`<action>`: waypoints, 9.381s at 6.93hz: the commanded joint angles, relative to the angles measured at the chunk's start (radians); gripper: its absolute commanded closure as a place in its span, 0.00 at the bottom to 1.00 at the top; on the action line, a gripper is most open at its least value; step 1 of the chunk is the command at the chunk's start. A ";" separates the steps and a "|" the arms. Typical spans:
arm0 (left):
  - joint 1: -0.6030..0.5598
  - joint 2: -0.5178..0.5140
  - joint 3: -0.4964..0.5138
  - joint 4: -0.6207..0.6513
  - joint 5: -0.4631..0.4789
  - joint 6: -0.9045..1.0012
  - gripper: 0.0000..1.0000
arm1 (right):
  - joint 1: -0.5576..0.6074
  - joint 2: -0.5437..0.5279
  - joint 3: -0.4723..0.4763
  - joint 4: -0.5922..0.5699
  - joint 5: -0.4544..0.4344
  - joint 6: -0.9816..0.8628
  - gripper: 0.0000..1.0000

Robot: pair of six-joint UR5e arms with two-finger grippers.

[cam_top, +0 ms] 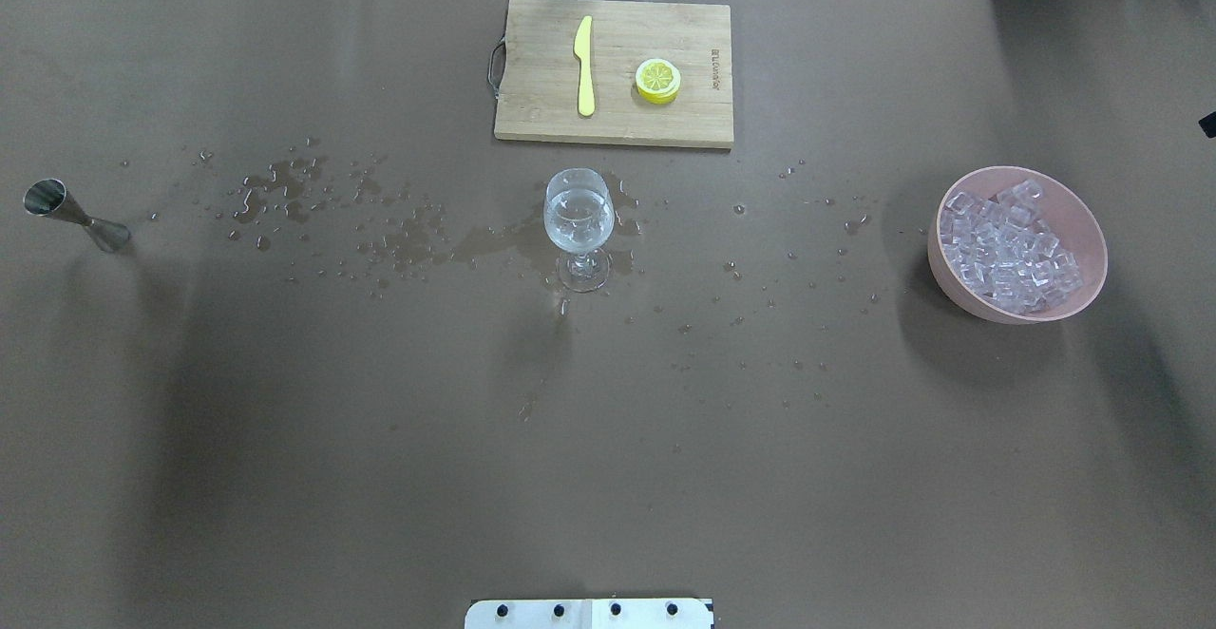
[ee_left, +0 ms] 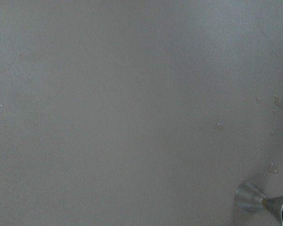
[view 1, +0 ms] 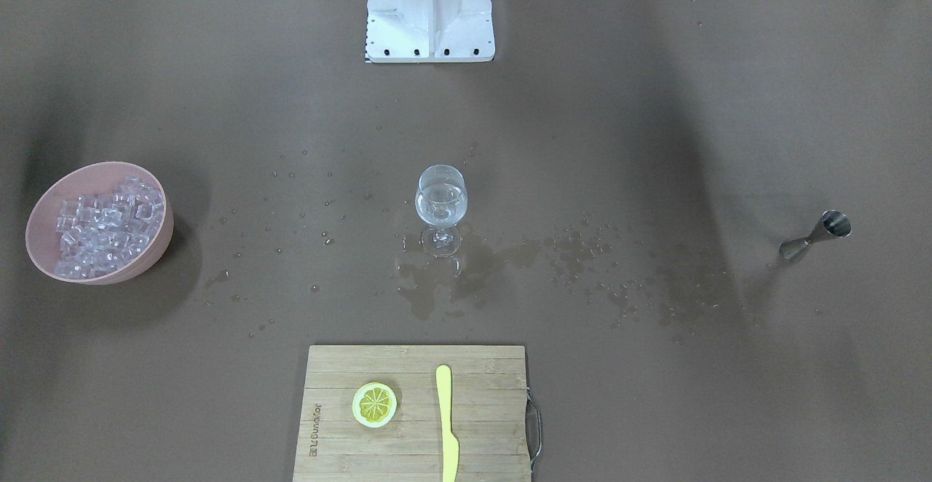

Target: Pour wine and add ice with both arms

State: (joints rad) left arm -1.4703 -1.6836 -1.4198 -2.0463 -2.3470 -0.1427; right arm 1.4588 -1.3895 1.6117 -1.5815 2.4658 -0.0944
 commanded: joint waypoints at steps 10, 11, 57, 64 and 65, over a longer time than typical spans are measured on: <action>0.001 0.123 -0.048 -0.297 -0.003 -0.243 0.02 | 0.012 0.018 -0.015 -0.015 -0.119 -0.014 0.00; 0.001 0.124 -0.048 -0.311 -0.005 -0.245 0.02 | 0.011 0.018 -0.015 -0.017 -0.131 -0.016 0.00; 0.711 0.122 0.285 -1.316 0.996 -0.597 0.30 | -0.011 -0.023 0.152 0.041 0.007 0.289 0.00; 0.711 0.113 0.243 -1.309 0.985 -0.607 1.00 | -0.011 -0.028 0.171 0.041 0.007 0.308 0.00; 0.711 0.098 0.187 -1.275 0.983 -0.606 1.00 | -0.011 -0.028 0.172 0.041 0.005 0.308 0.00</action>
State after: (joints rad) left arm -0.7593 -1.5736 -1.1828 -3.3481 -1.3613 -0.7486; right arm 1.4481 -1.4170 1.7816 -1.5401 2.4724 0.2115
